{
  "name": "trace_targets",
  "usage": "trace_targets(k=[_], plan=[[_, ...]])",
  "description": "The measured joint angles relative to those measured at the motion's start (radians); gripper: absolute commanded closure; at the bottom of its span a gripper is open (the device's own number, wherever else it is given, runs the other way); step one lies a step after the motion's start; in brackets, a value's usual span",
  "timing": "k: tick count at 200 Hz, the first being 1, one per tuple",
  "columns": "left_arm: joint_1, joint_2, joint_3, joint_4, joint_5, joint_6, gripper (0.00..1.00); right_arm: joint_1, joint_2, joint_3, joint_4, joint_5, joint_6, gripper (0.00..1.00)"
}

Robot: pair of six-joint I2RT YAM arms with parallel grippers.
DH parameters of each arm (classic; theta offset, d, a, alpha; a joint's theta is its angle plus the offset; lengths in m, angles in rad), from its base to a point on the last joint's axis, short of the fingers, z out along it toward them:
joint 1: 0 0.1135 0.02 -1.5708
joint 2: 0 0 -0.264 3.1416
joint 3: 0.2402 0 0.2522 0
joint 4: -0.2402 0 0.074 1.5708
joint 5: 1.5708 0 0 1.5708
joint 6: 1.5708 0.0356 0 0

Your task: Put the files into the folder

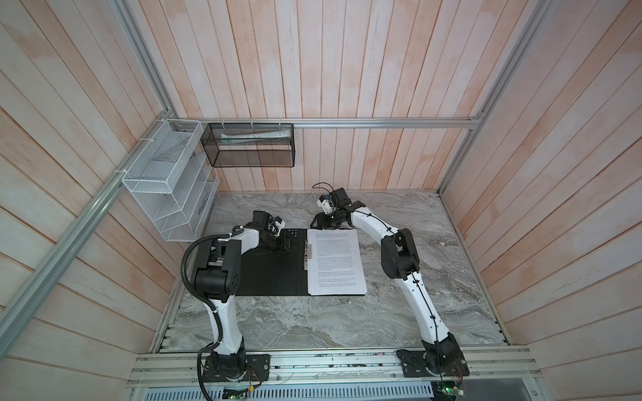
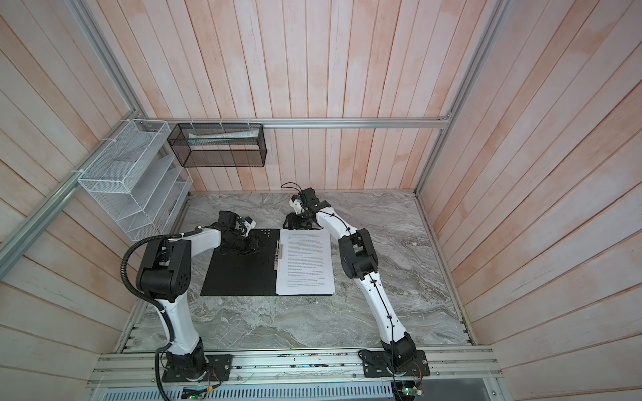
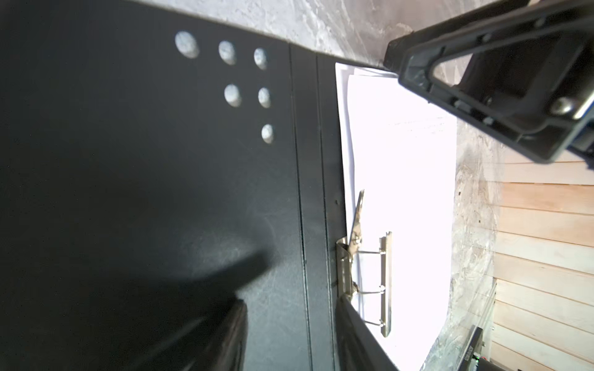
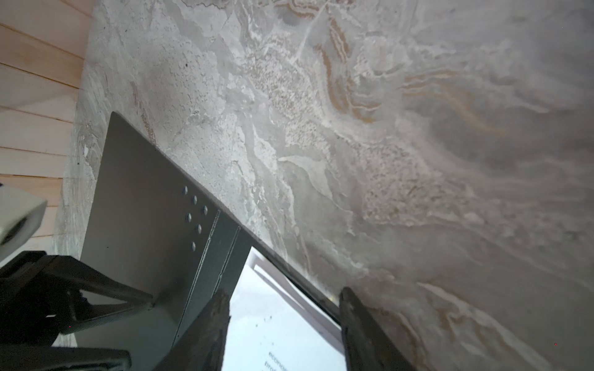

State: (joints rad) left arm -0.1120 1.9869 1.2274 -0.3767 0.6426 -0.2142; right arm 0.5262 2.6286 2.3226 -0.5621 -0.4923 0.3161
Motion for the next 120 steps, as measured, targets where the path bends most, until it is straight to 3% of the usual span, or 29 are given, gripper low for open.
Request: trace_targets(k=[35,59,100,120], plan=[[0.0,-0.002,-0.001,0.0,-0.004,0.003,0.52,-0.009,-0.03,-0.003,0.001,0.092,0.034,0.42],[0.0,-0.016,-0.007,0.0,-0.008,0.008,0.51,-0.018,-0.177,-0.121,-0.003,0.185,0.061,0.42],[0.0,-0.062,-0.007,-0.001,-0.011,0.019,0.51,-0.026,-0.616,-0.544,0.06,0.25,0.139,0.42],[0.0,-0.065,-0.007,-0.002,-0.01,0.023,0.51,-0.026,-0.763,-0.743,0.092,0.251,0.177,0.41]])
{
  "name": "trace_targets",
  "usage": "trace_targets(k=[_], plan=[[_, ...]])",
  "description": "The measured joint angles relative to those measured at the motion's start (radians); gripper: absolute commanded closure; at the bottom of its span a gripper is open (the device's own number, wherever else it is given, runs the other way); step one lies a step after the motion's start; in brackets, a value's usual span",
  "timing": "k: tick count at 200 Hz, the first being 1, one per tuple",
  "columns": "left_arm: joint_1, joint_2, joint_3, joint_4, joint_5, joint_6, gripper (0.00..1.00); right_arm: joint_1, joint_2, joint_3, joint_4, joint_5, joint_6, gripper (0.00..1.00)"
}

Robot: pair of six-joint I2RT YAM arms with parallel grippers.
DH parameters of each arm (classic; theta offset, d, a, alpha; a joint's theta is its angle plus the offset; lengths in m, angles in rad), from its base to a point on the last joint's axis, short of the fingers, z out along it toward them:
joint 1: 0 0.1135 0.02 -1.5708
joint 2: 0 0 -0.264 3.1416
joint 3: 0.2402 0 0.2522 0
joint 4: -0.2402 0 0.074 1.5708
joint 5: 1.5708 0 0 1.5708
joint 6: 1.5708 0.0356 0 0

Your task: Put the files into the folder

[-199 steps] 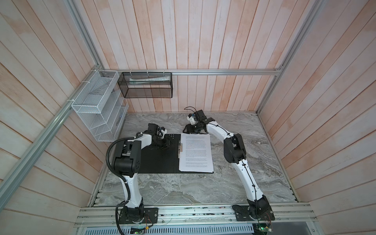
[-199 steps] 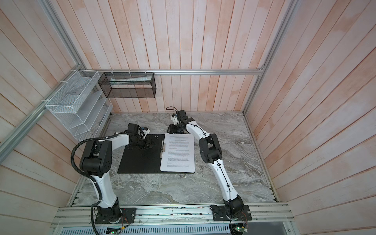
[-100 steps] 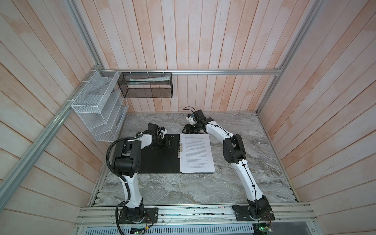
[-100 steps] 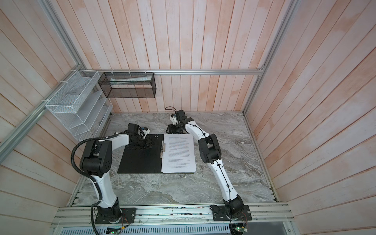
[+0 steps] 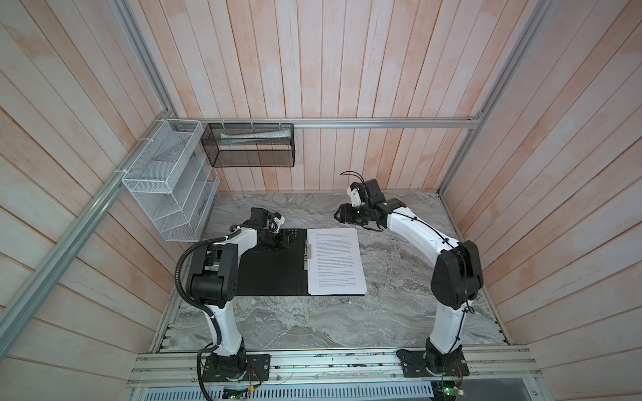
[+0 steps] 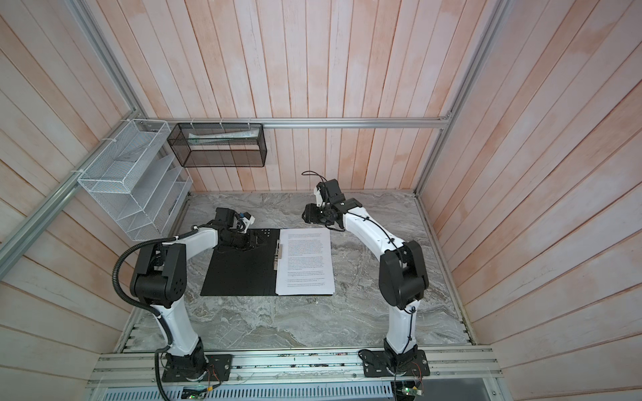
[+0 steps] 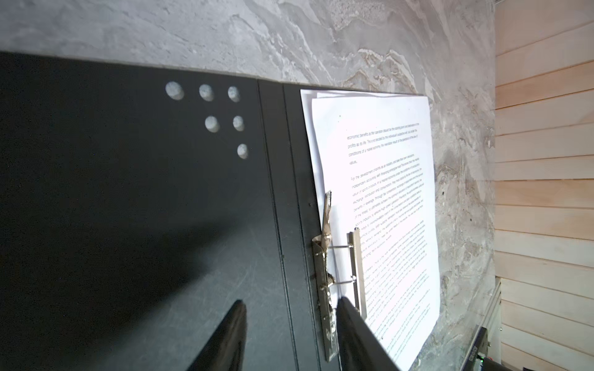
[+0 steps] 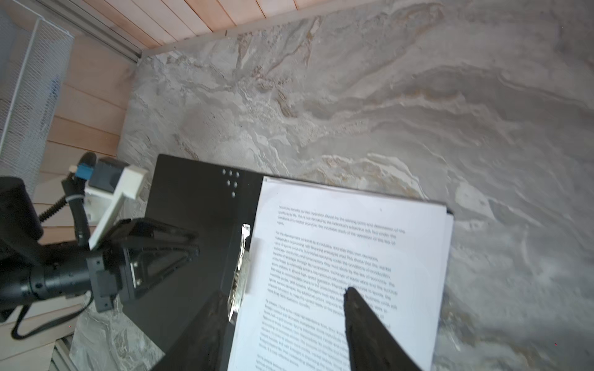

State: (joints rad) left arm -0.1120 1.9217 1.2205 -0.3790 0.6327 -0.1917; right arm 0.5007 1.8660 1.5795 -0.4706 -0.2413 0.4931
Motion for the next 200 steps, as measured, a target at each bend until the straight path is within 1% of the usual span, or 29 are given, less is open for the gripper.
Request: trace_targets(k=[15,35,54,75,118,156,200], plan=[[0.0,0.0,0.0,-0.006,0.0,0.002,0.51,0.0,-0.05,-0.127,0.011,0.008,0.029,0.41],[0.0,0.001,0.0,-0.01,0.004,0.005,0.51,-0.002,-0.071,-0.274,0.019,0.02,0.066,0.41],[0.0,0.001,0.0,-0.016,0.011,0.007,0.51,-0.009,-0.075,-0.378,0.029,0.026,0.102,0.41],[0.0,0.003,-0.001,-0.019,0.014,0.008,0.51,-0.015,-0.085,-0.453,0.037,0.027,0.136,0.41],[0.0,0.005,-0.006,-0.027,0.014,0.013,0.51,-0.017,-0.126,-0.526,0.086,0.014,0.184,0.41],[0.0,0.004,-0.006,-0.029,0.014,0.016,0.51,-0.014,-0.134,-0.543,0.113,-0.026,0.2,0.41],[0.0,0.004,-0.007,-0.032,0.014,0.016,0.51,-0.001,-0.156,-0.555,0.11,-0.028,0.203,0.41]])
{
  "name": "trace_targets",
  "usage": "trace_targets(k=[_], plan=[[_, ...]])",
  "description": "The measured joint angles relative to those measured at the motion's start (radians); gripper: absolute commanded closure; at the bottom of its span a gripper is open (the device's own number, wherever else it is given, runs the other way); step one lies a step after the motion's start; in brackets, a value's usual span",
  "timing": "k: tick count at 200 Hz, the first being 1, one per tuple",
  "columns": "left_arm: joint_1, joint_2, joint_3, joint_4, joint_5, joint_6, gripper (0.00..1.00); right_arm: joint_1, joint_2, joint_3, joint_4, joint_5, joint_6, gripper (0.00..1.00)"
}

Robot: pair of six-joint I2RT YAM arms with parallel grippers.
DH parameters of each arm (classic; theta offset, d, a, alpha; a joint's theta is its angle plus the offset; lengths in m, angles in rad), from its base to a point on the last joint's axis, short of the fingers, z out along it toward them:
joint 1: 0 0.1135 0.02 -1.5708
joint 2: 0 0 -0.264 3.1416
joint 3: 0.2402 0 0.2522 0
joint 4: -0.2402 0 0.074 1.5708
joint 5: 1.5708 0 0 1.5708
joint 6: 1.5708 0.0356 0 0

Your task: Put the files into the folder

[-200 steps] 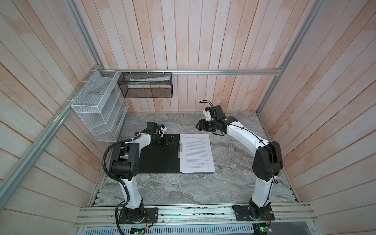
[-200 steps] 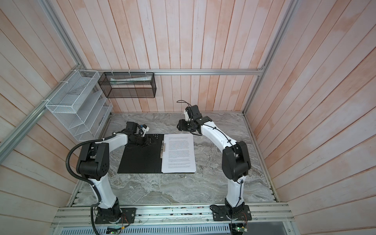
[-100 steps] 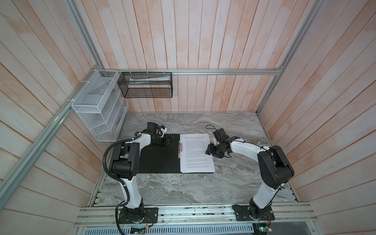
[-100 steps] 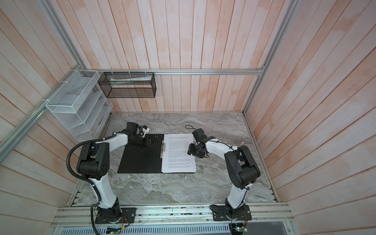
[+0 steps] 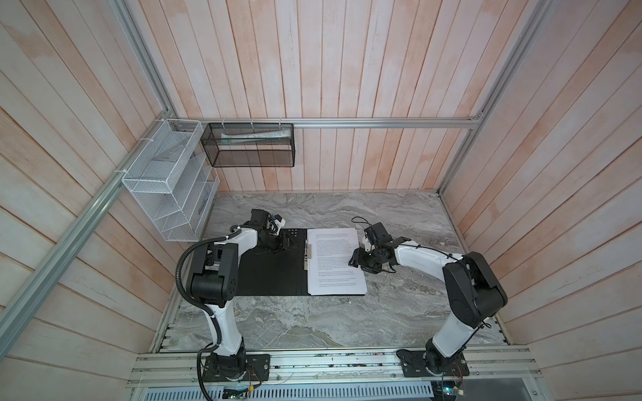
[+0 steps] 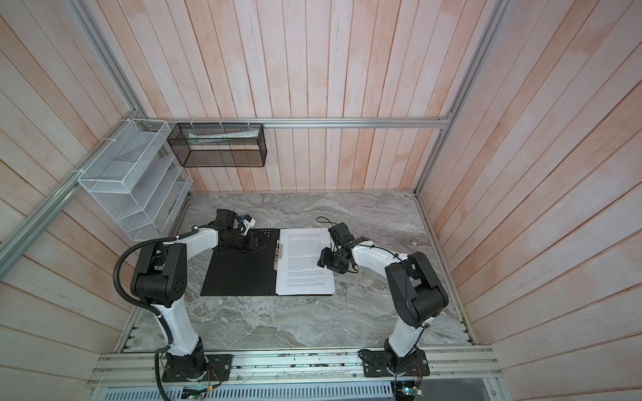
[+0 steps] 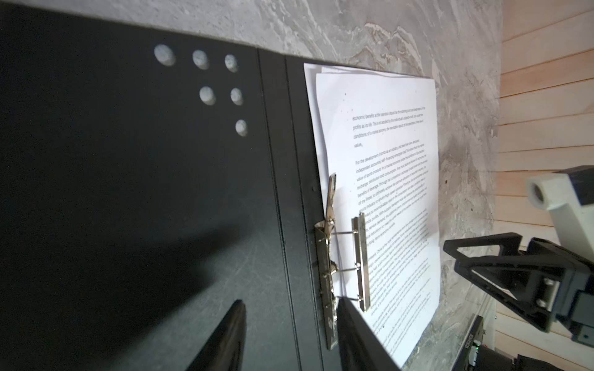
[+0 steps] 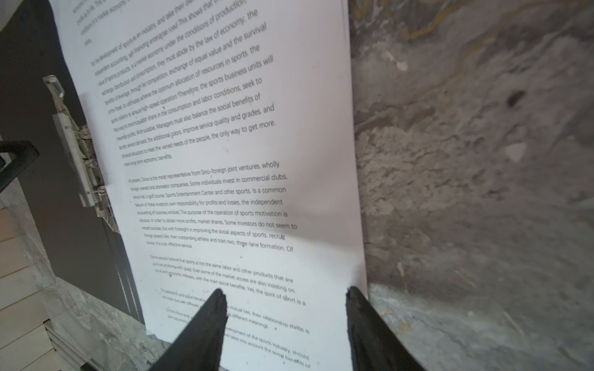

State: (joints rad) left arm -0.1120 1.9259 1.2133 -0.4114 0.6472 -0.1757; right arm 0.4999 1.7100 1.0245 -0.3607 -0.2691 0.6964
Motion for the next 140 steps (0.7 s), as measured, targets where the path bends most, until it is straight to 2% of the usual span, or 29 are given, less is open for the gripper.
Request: trace_targets(k=[50,98,140], plan=[[0.0,0.0,-0.002,-0.001,0.0,0.0,0.51,-0.001,-0.103,0.034,-0.038,0.064,-0.002,0.4],[0.0,0.0,-0.002,-0.003,0.0,0.001,0.5,-0.017,-0.066,0.018,-0.08,0.084,-0.013,0.4],[0.0,0.0,-0.002,-0.004,0.0,0.007,0.5,-0.017,-0.018,-0.04,-0.069,0.024,-0.012,0.4]])
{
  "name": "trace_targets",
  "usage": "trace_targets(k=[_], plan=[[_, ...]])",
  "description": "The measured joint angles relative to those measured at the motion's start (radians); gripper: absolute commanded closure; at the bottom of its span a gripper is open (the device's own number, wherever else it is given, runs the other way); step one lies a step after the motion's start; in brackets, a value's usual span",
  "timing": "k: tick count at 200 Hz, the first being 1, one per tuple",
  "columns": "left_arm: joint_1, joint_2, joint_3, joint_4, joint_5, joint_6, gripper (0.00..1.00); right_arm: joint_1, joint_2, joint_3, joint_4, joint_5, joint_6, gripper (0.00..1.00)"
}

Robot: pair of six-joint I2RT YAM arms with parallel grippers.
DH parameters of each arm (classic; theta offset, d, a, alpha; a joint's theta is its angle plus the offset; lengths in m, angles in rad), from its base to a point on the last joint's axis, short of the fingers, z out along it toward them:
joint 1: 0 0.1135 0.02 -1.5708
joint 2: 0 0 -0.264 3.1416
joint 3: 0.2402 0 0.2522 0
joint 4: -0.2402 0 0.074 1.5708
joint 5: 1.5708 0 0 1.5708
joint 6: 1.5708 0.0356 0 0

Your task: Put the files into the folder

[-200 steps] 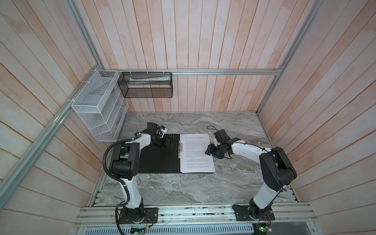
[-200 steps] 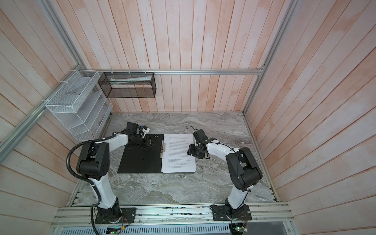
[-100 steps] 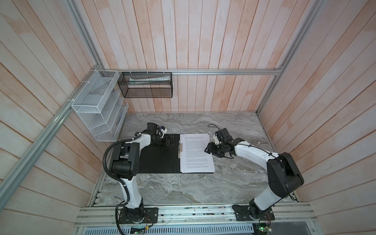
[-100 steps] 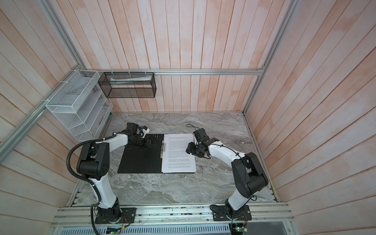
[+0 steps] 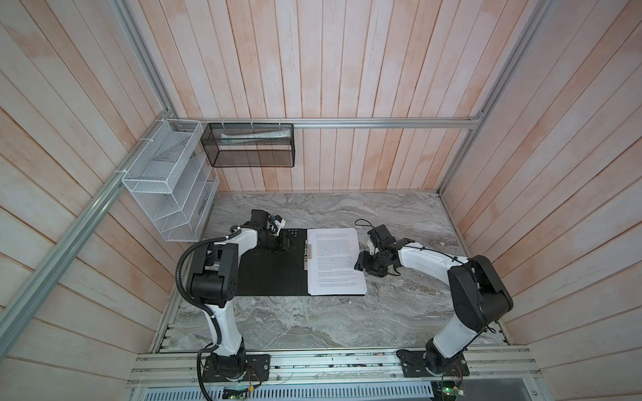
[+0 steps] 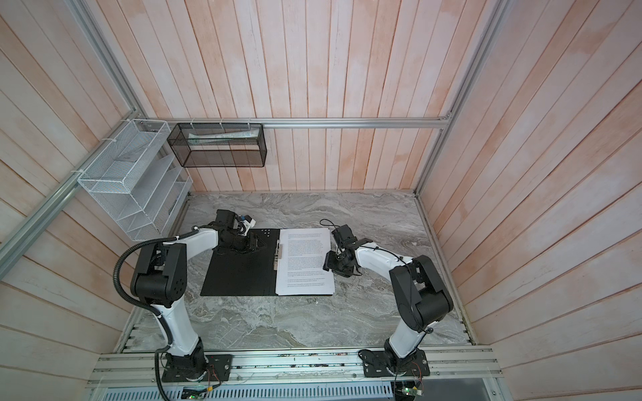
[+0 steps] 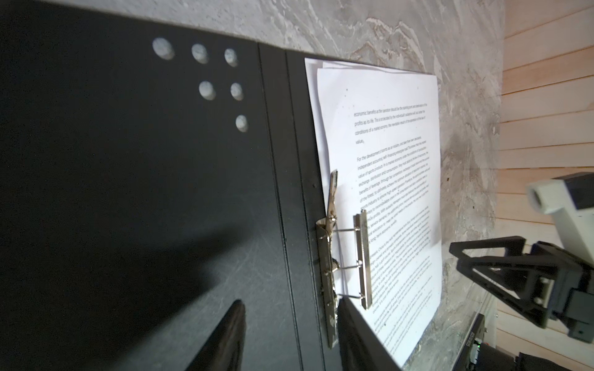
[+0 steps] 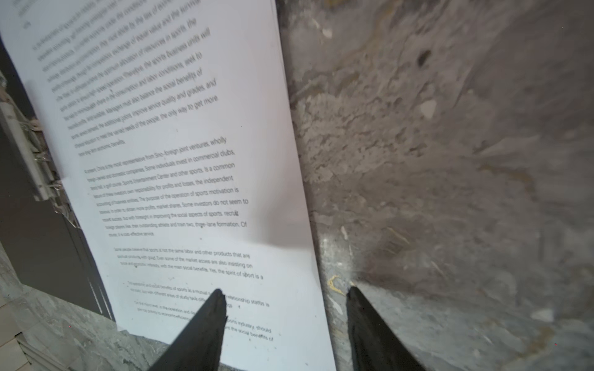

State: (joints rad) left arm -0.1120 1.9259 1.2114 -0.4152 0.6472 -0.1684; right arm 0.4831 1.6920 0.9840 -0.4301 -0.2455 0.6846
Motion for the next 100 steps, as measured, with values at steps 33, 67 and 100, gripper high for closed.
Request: trace_targets(k=[33,67,100], plan=[[0.0,0.0,-0.002,0.0,0.0,0.0,0.5,0.008,0.025,-0.004,0.017,-0.052,0.0,0.4],[0.0,0.0,-0.008,0.001,0.0,0.0,0.5,0.029,0.039,-0.001,0.039,-0.101,0.0,0.4],[0.0,0.0,-0.014,0.0,0.001,0.0,0.5,0.046,0.06,0.022,0.039,-0.122,-0.002,0.4]])
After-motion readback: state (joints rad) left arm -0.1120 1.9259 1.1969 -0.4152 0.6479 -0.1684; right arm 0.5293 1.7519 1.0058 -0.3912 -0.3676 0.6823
